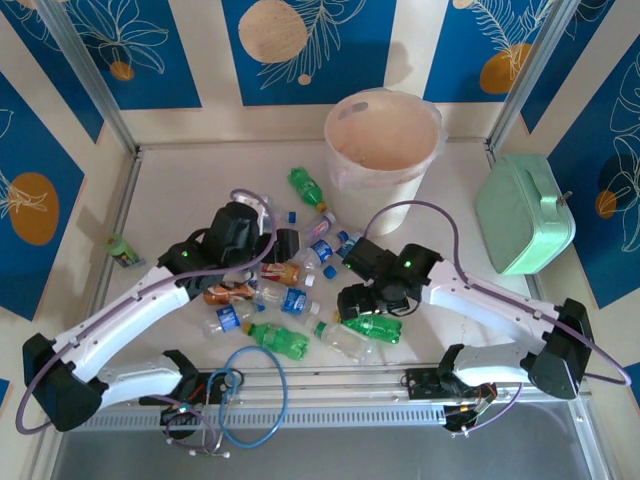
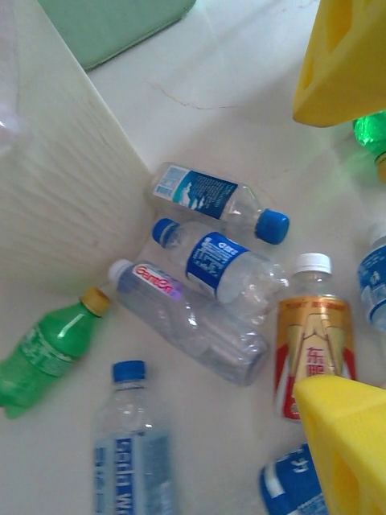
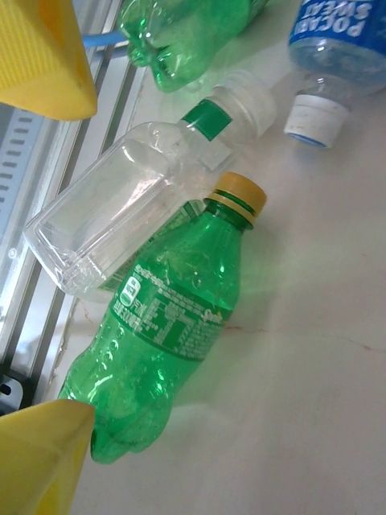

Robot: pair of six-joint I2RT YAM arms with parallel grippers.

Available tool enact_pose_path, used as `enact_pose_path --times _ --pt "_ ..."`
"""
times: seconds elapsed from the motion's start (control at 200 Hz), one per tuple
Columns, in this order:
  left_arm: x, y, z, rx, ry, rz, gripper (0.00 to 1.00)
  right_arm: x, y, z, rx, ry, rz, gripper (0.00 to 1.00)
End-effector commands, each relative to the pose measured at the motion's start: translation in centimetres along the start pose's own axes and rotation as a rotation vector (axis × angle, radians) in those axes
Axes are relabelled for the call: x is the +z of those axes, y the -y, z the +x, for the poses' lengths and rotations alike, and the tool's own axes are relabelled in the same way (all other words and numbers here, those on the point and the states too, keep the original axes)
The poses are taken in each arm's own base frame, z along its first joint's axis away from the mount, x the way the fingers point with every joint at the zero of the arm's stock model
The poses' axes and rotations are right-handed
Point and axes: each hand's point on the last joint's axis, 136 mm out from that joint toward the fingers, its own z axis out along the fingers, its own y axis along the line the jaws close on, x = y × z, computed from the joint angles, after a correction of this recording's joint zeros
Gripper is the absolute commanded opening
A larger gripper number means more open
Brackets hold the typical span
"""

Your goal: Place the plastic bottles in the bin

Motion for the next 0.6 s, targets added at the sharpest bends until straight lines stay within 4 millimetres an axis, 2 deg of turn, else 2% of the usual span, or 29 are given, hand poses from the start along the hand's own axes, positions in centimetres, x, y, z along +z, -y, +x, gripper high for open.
enact_pose_path --times 0.0,0.06,0.135,0.355,0.595 --pt "-1.0 -1.6 1.5 -0.095 -0.010 -0.034 0.80 0.6 -1.6 0.5 -0.071 -0.012 -0.028 0.84" --pt "-1.1 -3.2 2.4 -0.124 -0.021 -0.091 0.80 0.7 -3.4 1.1 -0.129 -0.025 -0.069 0.83" --pt "-1.2 -3.9 3.0 -0.154 -0.039 -0.107 0.79 1.0 -4.6 1.9 -0.188 -0.063 -0.062 0.81" --pt "-1.1 -4.4 3.8 -0.203 -0.035 -0.109 0.76 4.4 -4.8 3.5 -0.217 -0.217 0.002 0.79" --pt "-1.6 -5.2 4.5 -0.241 -0.013 -0.113 0.74 5.4 -5.5 3.5 -0.290 -0.271 0.025 0.80"
